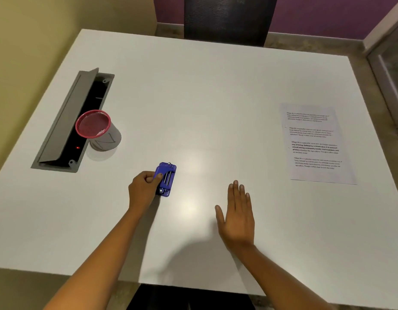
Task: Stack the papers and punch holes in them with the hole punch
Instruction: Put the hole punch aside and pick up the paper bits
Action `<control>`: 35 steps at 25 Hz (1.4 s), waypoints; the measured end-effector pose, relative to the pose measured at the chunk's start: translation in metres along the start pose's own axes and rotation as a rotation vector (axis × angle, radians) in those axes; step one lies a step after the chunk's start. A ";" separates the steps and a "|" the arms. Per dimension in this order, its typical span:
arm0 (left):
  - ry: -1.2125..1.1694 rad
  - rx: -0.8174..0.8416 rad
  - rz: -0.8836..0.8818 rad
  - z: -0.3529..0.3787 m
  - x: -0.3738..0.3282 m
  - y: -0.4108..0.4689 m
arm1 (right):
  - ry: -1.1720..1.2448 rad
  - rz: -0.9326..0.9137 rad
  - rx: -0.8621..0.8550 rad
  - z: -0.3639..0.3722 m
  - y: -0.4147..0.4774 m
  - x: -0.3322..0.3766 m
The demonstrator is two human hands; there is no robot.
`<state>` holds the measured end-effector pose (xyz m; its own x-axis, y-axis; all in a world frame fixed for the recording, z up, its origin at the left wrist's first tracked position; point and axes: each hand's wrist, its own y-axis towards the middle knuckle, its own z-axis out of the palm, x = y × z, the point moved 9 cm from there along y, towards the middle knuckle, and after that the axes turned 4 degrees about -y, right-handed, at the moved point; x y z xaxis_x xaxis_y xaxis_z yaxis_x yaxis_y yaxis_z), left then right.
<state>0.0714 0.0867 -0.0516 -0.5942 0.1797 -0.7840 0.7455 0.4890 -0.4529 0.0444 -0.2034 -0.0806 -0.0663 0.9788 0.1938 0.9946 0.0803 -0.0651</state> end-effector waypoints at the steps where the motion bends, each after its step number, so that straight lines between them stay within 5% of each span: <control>1: -0.004 0.007 -0.005 0.000 0.000 0.001 | -0.003 -0.001 -0.002 0.000 0.000 0.000; 9: -0.101 0.002 -0.117 -0.050 0.024 0.000 | -0.016 -0.002 0.015 0.001 0.000 0.000; 18: 0.042 -0.272 -0.185 -0.169 0.066 -0.020 | -0.045 0.000 0.020 0.004 -0.001 -0.001; 28: 0.054 -0.329 -0.220 -0.192 0.088 -0.017 | -0.012 -0.010 0.002 0.002 -0.001 0.001; 33: 0.080 -0.376 -0.152 -0.193 0.089 -0.022 | -0.002 -0.006 -0.007 0.001 -0.002 0.002; 35: 0.306 -0.492 0.014 -0.188 0.071 -0.037 | -0.002 -0.007 -0.006 0.002 -0.001 0.002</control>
<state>-0.0553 0.2419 -0.0100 -0.7005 0.3918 -0.5965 0.5689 0.8112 -0.1353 0.0426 -0.2011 -0.0818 -0.0732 0.9786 0.1925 0.9946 0.0857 -0.0577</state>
